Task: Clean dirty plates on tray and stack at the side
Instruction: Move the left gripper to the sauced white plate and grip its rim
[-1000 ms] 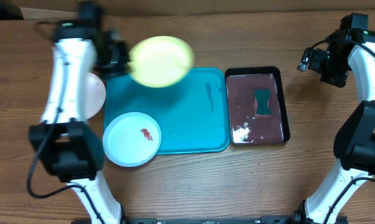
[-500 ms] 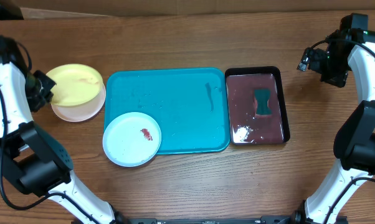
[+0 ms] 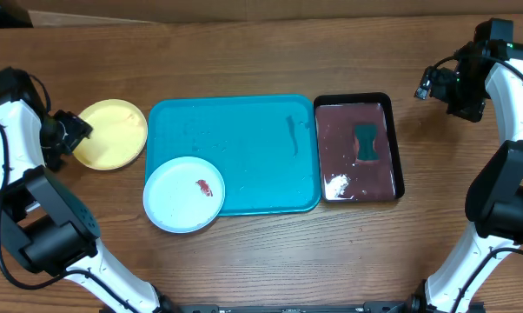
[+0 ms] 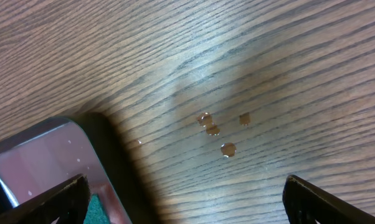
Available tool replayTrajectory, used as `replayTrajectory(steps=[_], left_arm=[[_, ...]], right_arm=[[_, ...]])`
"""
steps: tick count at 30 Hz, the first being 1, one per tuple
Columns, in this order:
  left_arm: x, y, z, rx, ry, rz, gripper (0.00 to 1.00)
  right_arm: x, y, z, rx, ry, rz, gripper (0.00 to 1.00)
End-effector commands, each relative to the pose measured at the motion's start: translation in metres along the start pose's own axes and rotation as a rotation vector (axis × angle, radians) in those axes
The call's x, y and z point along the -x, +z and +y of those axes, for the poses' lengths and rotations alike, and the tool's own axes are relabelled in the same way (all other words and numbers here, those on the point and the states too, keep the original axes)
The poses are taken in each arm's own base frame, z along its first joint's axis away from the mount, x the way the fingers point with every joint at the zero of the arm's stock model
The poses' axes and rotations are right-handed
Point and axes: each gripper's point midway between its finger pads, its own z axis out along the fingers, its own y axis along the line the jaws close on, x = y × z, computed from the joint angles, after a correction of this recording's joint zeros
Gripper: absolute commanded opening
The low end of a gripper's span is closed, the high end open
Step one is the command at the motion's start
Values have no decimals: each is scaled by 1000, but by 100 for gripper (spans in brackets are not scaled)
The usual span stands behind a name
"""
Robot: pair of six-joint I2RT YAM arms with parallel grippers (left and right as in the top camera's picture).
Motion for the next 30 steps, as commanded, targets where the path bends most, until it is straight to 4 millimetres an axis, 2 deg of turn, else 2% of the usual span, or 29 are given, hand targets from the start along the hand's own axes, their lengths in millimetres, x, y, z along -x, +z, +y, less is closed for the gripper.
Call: replayTrajectory(steps=[1, 4, 6, 10, 12, 15, 18, 20, 23, 25, 30], left_arm=[[-30, -18, -21, -139, 44, 122, 79], [-68, -32, -13, -140, 95, 263, 78], [-79, -41, -10, -134, 100, 289, 80], [-112, -69, -22, -202, 150, 287, 79], [-137, -77, -25, -211, 210, 283, 79], [-176, -82, -25, -204, 306, 272, 79], [-204, -79, -9, -138, 364, 238, 79], [-210, -74, 9, -71, 334, 197, 79], [-206, -64, 29, 4, 246, 113, 78], [-204, -57, 34, 18, 207, 87, 74], [-199, -30, 29, 2, 216, 63, 58]], right_arm=[[5, -9, 3, 10, -2, -26, 100], [5, -9, 3, 10, -2, -26, 100], [5, -9, 3, 10, -2, -26, 100], [5, -8, 3, 10, -2, -26, 100], [5, -9, 3, 10, -2, -26, 100], [5, -9, 3, 10, -2, -26, 100], [5, -9, 3, 10, -2, -26, 100], [5, -9, 3, 10, -2, -26, 100], [5, -9, 3, 10, -2, -26, 100], [5, -9, 3, 10, -2, -26, 100], [5, -9, 3, 10, -2, -26, 100]])
